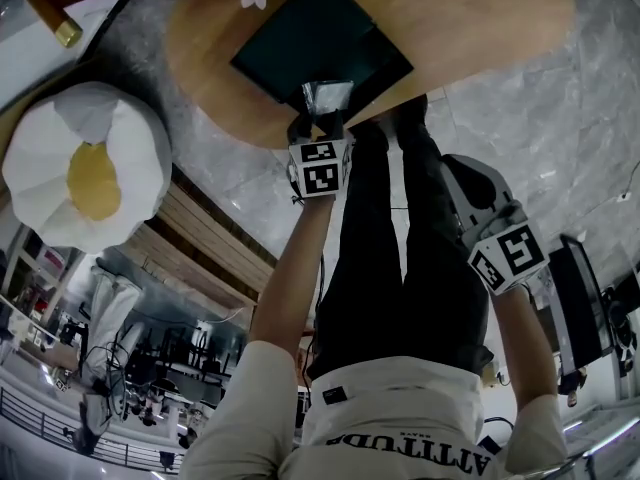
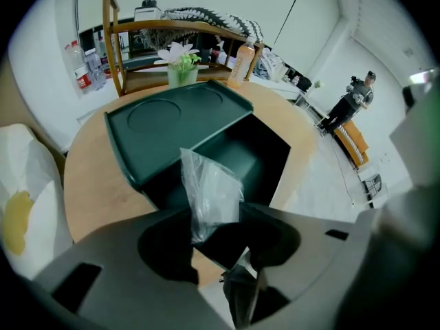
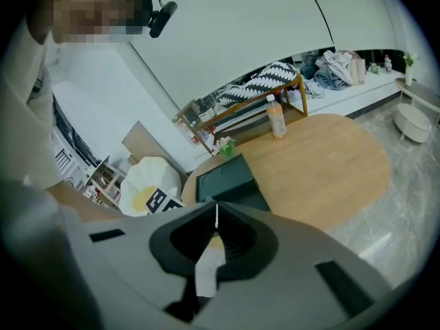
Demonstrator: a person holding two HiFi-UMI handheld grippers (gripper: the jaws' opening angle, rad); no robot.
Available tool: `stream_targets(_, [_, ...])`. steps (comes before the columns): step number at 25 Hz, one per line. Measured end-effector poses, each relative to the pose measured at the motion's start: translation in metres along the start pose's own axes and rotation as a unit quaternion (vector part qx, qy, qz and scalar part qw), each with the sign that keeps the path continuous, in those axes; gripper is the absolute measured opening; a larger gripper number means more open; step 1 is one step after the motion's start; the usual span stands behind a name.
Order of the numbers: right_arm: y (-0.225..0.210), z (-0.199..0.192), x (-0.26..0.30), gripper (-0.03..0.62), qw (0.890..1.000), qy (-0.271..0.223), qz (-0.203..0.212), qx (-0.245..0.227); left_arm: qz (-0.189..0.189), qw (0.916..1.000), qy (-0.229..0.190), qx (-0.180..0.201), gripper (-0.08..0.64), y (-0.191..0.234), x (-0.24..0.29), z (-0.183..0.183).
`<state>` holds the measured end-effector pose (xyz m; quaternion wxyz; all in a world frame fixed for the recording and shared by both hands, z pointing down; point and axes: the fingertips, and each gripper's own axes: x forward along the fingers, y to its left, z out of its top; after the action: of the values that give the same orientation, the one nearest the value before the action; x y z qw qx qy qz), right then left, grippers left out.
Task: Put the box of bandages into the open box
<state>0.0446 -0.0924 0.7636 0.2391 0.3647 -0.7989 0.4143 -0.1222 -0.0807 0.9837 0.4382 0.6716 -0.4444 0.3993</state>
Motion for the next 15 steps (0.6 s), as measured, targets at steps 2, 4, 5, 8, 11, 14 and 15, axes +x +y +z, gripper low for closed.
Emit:
stream_targets(2, [0.0,-0.004,0.0,0.023,1.0,0.001,0.0,0.001,-0.008,1.0,0.004,0.0,0.196,-0.007,0.007,0.005])
stream_targets(4, [0.0,-0.007,0.0,0.023,1.0,0.001,0.0,0.001,-0.012,0.9999,0.008,0.003,0.214,-0.01,0.013,0.007])
stream_targets(5, [0.0,-0.008,0.0,0.023,1.0,0.001,0.0,0.001,-0.011,0.9999,0.009,0.004,0.235,-0.01,0.016,0.007])
stream_targets(8, [-0.001,-0.011,-0.001,0.023,1.0,0.001,-0.001,0.001,0.004,0.9999,0.007,0.006,0.275,-0.007,0.011,0.007])
stream_targets(11, [0.0,-0.009,-0.003,0.023,1.0,-0.003,-0.001,-0.001,0.016,0.9998,0.001,0.013,0.29,-0.004,0.0,0.004])
stream_targets(14, [0.003,-0.008,-0.004,0.023,1.0,-0.007,0.001,-0.003,0.025,0.9994,-0.007,0.022,0.291,-0.002,-0.008,-0.001])
stream_targets(15, [0.004,-0.009,-0.004,0.023,1.0,-0.007,0.002,-0.003,0.025,0.9993,-0.009,0.028,0.291,-0.003,-0.009,-0.002])
